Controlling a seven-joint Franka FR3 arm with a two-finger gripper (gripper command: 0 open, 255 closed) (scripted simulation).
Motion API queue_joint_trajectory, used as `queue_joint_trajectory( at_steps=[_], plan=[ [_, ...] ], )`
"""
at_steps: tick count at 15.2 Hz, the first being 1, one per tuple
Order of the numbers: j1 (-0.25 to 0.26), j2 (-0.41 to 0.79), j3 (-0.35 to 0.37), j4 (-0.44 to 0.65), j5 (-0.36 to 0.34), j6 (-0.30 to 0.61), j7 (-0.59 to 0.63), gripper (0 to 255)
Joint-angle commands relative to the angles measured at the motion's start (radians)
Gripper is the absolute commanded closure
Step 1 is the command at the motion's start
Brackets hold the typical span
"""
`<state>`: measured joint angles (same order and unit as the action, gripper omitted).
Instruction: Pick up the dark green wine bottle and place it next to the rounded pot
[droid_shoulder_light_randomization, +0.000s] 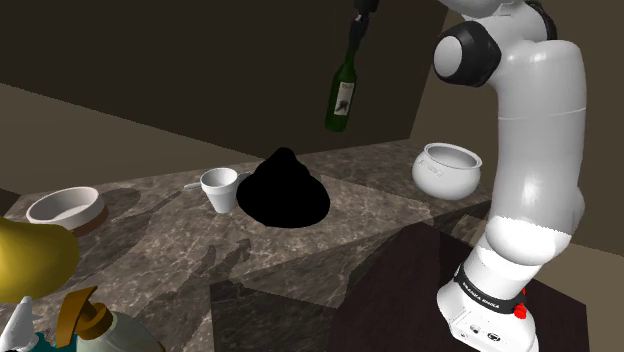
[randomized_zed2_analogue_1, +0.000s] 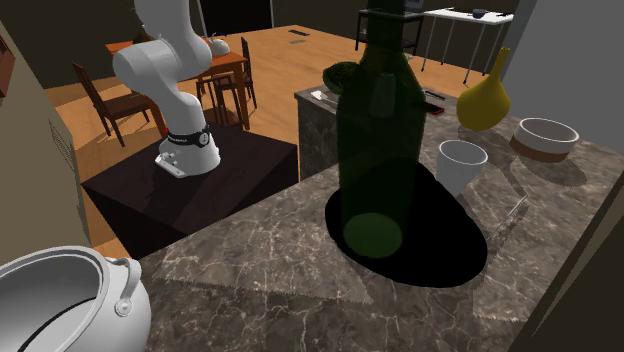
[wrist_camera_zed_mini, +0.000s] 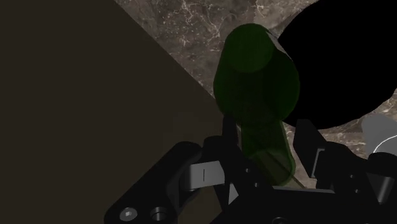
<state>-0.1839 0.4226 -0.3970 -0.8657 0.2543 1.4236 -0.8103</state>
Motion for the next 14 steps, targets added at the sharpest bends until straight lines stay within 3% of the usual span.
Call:
queue_joint_trajectory(
  at_steps=[1,8,14],
  plan=[
    [-0.022,-0.029,-0.011,-0.043,-0.001,0.011,-0.041,255],
    [-0.132,-0.062,-0.050,-0.092,0.022,0.009,-0.190,255],
    [-0.261,-0.022,-0.078,-0.031,0.071,-0.035,-0.318,255]
  ],
)
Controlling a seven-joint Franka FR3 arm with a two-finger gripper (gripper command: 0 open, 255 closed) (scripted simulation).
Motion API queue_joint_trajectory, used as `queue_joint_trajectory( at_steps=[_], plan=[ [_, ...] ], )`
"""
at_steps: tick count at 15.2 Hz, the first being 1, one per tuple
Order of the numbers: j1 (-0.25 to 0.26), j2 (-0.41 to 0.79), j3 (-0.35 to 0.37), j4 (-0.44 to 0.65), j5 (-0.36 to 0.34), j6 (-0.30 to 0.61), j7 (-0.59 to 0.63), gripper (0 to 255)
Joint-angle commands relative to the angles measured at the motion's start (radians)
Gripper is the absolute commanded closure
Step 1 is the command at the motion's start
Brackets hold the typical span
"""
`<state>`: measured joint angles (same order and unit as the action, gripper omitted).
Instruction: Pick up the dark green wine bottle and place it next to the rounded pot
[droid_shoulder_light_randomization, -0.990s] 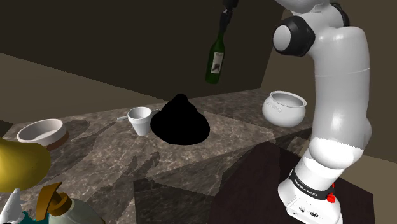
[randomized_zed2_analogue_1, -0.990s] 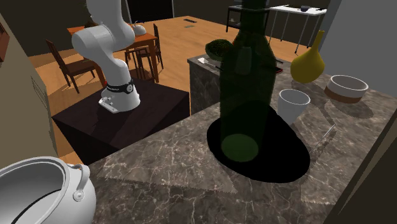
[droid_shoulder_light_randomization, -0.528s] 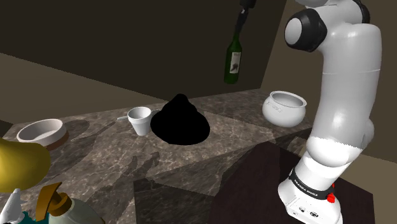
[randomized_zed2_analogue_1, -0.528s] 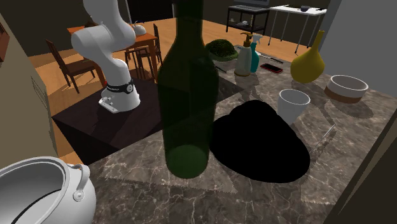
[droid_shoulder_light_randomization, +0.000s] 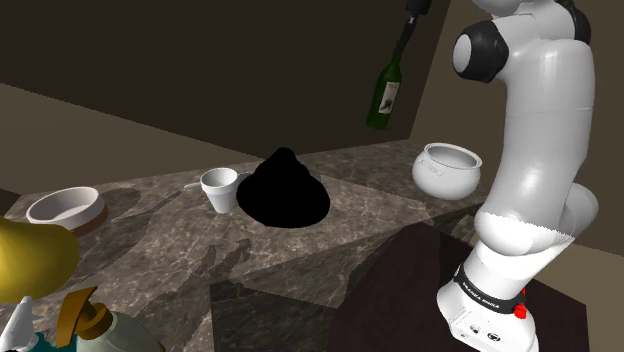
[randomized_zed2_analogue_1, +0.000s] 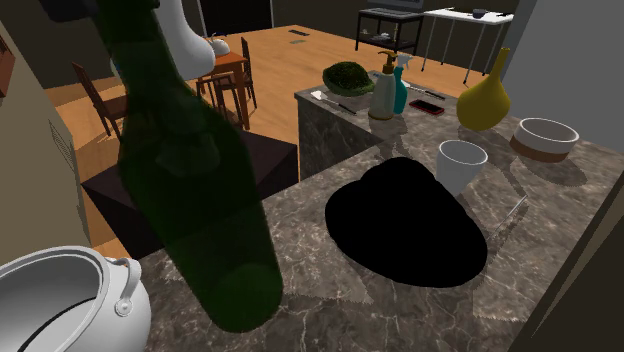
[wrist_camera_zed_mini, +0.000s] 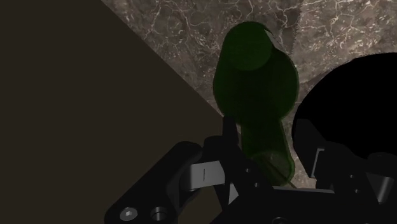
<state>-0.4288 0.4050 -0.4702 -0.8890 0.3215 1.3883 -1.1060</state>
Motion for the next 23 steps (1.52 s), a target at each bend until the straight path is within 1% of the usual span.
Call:
queue_joint_trajectory(
  at_steps=[1,5,10,16,23],
  plan=[
    [-0.027,0.001,-0.006,0.001,0.008,-0.005,-0.031,255],
    [0.017,-0.060,-0.011,-0.152,-0.025,0.089,-0.039,255],
    [0.051,-0.110,-0.012,-0.296,-0.051,0.186,-0.044,255],
    [0.075,-0.149,-0.010,-0.433,-0.071,0.286,-0.050,255],
    [0.093,-0.175,-0.008,-0.562,-0.081,0.392,-0.058,255]
  ],
)
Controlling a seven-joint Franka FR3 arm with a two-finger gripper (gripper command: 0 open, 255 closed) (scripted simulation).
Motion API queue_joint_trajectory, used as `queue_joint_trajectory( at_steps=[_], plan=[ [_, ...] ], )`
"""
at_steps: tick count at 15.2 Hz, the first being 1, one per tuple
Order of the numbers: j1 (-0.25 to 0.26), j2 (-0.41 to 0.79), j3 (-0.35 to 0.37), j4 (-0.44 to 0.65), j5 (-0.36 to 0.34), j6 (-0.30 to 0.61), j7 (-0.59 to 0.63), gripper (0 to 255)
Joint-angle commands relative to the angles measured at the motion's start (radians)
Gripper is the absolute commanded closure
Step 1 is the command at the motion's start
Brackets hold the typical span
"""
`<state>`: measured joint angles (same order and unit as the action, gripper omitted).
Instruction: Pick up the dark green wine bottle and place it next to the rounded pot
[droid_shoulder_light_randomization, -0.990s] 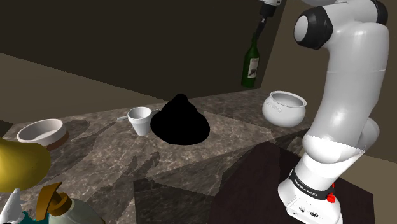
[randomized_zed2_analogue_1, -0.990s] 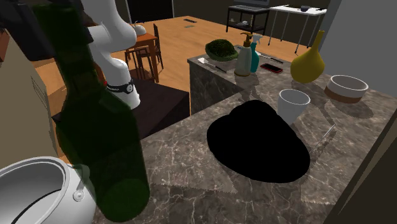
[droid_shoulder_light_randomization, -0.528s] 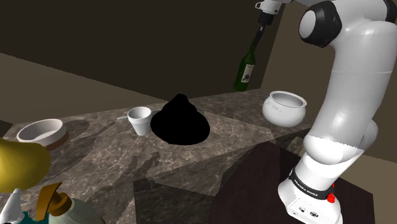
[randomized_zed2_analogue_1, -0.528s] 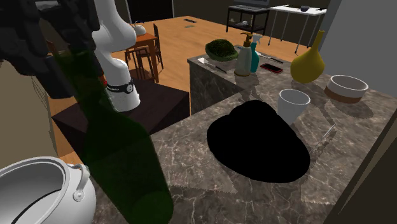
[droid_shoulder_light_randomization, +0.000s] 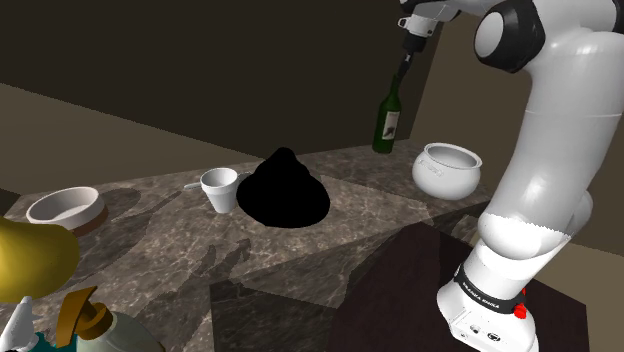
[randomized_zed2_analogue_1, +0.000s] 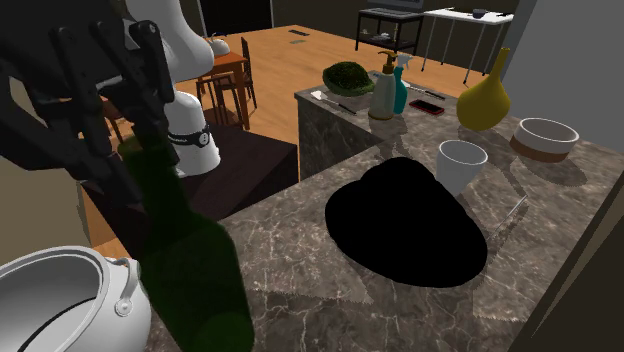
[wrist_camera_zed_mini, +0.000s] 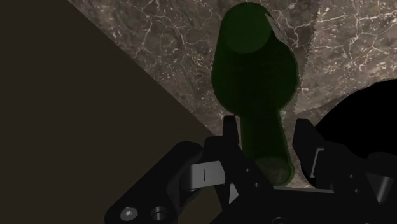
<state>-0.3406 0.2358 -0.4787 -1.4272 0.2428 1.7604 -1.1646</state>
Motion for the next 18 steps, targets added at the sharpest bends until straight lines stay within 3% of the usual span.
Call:
queue_joint_trajectory(
  at_steps=[1,18],
  plan=[
    [0.006,-0.009,0.001,-0.040,-0.003,0.034,-0.001,255],
    [0.020,-0.006,0.011,-0.265,0.013,0.258,-0.036,255]
  ],
)
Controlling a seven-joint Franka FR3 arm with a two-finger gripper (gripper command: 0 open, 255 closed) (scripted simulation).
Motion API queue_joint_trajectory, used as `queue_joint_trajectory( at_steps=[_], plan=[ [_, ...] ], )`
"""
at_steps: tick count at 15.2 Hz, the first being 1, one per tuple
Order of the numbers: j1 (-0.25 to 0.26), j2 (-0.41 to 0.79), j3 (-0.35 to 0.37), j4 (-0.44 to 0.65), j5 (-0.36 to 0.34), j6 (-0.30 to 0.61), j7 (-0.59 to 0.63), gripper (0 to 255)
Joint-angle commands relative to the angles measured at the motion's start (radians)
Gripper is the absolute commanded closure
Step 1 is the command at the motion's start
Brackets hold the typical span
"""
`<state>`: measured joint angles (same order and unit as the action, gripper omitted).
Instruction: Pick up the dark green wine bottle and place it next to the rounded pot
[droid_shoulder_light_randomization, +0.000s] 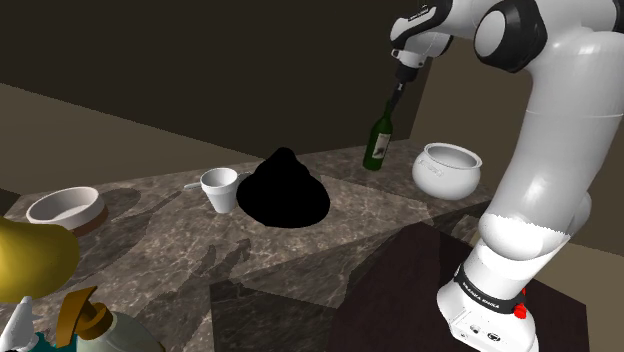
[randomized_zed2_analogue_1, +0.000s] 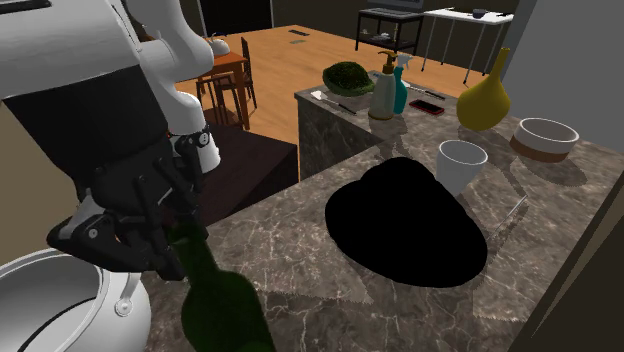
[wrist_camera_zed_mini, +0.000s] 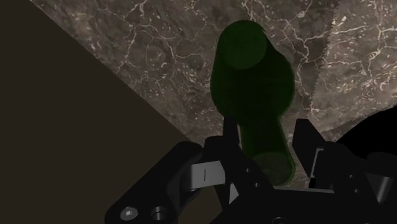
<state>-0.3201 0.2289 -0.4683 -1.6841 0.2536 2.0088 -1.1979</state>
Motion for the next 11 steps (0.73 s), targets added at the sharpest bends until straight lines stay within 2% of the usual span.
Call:
queue_joint_trajectory(
  at_steps=[1,9,10,11],
  plan=[
    [0.000,0.004,0.001,-0.018,0.004,0.022,-0.006,255],
    [0.000,0.006,0.002,-0.027,0.007,0.033,-0.008,255],
    [0.000,0.006,0.002,-0.027,0.007,0.033,-0.008,0],
    [0.000,0.006,0.002,-0.027,0.007,0.033,-0.008,0]
  ],
)
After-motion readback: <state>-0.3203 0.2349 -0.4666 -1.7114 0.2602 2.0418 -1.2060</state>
